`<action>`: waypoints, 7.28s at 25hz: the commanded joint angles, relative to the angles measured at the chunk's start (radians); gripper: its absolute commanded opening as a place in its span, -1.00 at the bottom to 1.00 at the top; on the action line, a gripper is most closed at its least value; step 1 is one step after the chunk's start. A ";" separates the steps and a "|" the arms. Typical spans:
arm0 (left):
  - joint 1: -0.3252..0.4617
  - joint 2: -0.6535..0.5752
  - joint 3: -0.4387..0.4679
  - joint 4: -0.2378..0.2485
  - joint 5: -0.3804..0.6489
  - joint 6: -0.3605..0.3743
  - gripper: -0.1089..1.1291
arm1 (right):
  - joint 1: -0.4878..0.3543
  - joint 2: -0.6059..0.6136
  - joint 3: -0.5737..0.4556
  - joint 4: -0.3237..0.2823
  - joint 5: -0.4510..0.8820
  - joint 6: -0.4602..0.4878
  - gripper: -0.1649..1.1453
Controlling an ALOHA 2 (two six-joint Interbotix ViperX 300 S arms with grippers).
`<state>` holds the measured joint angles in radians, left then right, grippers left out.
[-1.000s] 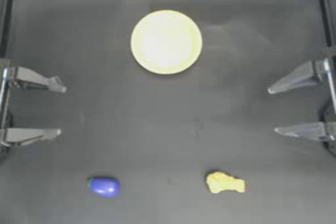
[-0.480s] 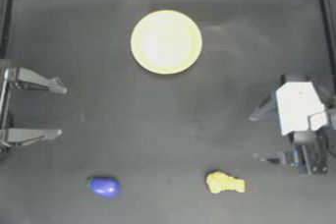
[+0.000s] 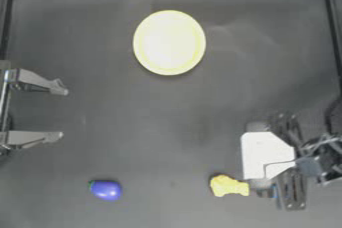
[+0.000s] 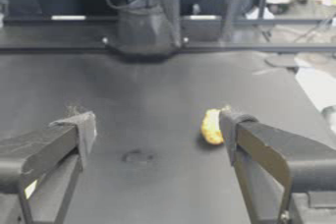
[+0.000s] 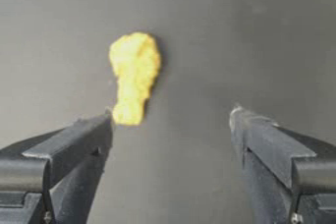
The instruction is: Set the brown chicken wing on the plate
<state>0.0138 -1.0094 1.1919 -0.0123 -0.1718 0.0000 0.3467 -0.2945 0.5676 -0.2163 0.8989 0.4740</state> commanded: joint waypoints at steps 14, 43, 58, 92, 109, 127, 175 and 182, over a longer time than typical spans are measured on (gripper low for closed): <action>0.000 0.000 -0.018 -0.002 -0.005 0.002 0.84 | 0.008 0.186 -0.017 0.041 -0.121 0.037 0.75; 0.000 0.000 -0.017 -0.003 -0.005 0.000 0.84 | 0.006 0.382 0.006 -0.011 -0.313 0.126 0.75; 0.002 0.000 -0.018 -0.002 -0.005 0.000 0.84 | 0.006 0.394 -0.011 -0.029 -0.284 0.121 -0.37; 0.000 0.037 -0.018 -0.003 -0.005 0.000 0.84 | -0.552 0.123 -0.049 -0.077 -0.348 -0.310 -0.42; 0.006 0.072 -0.021 -0.009 -0.006 -0.002 0.84 | -0.822 0.459 -0.400 0.308 -0.242 -0.920 -0.42; 0.018 0.074 -0.020 -0.014 -0.006 -0.002 0.84 | -0.874 0.686 -0.586 0.368 -0.195 -1.022 -0.48; 0.032 0.086 -0.023 -0.015 -0.005 -0.002 0.84 | -0.894 0.670 -0.695 0.448 -0.018 -1.069 0.80; 0.032 0.086 -0.023 -0.014 -0.005 -0.002 0.84 | -0.874 0.558 -0.586 0.448 -0.087 -1.054 0.79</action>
<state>0.0445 -0.9419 1.1919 -0.0261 -0.1718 0.0000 -0.5338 0.3390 -0.0276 0.2255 0.8345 -0.5814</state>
